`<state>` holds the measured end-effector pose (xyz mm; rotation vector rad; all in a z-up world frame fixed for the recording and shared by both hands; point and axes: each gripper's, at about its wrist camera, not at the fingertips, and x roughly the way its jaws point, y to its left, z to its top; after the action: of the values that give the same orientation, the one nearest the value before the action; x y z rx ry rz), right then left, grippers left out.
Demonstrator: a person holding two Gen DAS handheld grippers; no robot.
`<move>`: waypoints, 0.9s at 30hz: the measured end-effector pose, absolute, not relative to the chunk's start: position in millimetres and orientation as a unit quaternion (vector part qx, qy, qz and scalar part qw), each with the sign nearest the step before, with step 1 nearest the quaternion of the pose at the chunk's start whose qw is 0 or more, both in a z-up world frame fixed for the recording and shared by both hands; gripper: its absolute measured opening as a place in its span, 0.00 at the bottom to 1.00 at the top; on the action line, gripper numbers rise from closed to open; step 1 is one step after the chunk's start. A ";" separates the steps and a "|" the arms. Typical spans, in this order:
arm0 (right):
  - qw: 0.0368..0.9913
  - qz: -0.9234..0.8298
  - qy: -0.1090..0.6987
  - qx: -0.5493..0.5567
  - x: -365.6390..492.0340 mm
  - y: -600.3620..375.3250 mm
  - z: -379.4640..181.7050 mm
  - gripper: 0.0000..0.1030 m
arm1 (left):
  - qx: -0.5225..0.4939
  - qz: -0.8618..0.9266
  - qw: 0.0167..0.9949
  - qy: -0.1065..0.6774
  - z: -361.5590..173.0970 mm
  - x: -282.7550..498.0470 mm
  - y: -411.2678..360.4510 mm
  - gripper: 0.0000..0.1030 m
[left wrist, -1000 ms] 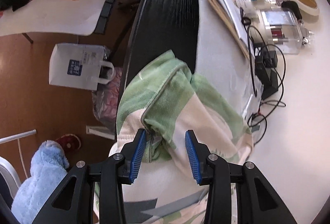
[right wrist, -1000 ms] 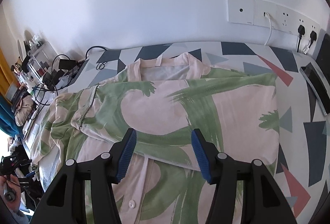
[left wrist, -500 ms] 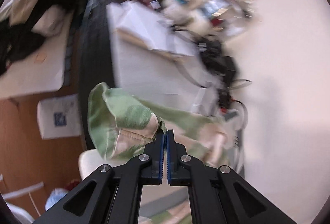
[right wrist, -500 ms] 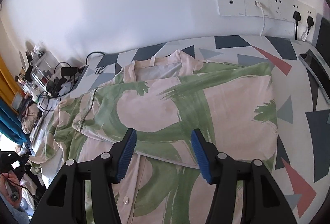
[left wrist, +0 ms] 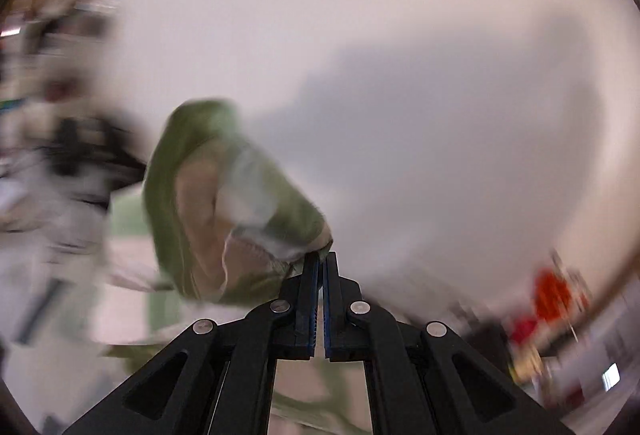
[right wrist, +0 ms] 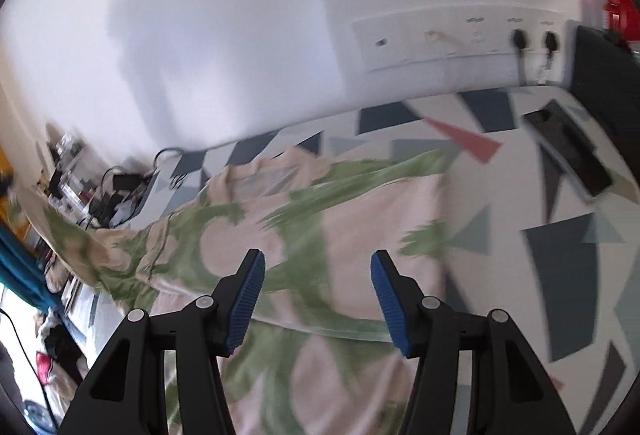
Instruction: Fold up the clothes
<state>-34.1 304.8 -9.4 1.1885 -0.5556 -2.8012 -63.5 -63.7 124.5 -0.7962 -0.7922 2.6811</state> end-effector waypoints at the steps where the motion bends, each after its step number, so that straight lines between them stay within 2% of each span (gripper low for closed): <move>1: 0.015 -0.905 -0.183 0.383 -30.2 313.3 -9.6 0.57 | -0.290 0.909 0.148 -0.260 115.9 -74.1 -33.6 0.01; 4: -0.018 -0.901 -0.197 0.386 -15.6 338.7 -14.0 0.57 | -0.347 0.885 0.216 -0.223 76.4 -94.6 50.7 0.01; 9: -0.065 -0.889 -0.210 0.403 9.7 371.4 -27.6 0.57 | -0.469 0.821 0.285 -0.157 -19.8 -104.1 162.0 0.01; 12: -0.082 -0.881 -0.210 0.415 20.7 383.3 -37.6 0.57 | -0.548 0.779 0.281 -0.118 -67.7 -97.1 195.9 0.01; 14: -0.090 -0.878 -0.210 0.420 26.3 388.6 -42.9 0.57 | -0.583 0.752 0.283 -0.122 -86.3 -96.5 197.5 0.01; 18: -0.090 -0.875 -0.221 0.422 24.3 392.6 -47.9 0.57 | -0.586 0.741 0.293 -0.150 -75.0 -97.4 183.2 0.05; 20: -0.082 -0.875 -0.222 0.422 19.4 390.7 -47.9 0.57 | -0.569 0.739 0.316 -0.175 -54.4 -102.6 173.8 0.21; 21: -0.077 -0.876 -0.222 0.422 15.9 388.8 -47.9 0.57 | -0.555 0.742 0.328 -0.184 -40.2 -102.1 168.9 0.25; 24: -0.059 -0.877 -0.219 0.424 3.4 381.2 -47.7 0.57 | -0.516 0.763 0.342 -0.186 -10.3 -101.5 151.3 0.32; 27: -0.026 -0.880 -0.209 0.425 -10.6 367.0 -46.8 0.57 | -0.493 0.791 0.315 -0.180 6.4 -105.2 123.7 0.37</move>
<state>-10.6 367.0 -46.8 1.3592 -0.6672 -2.8125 -105.2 123.7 6.4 -1.2974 -0.4738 2.0834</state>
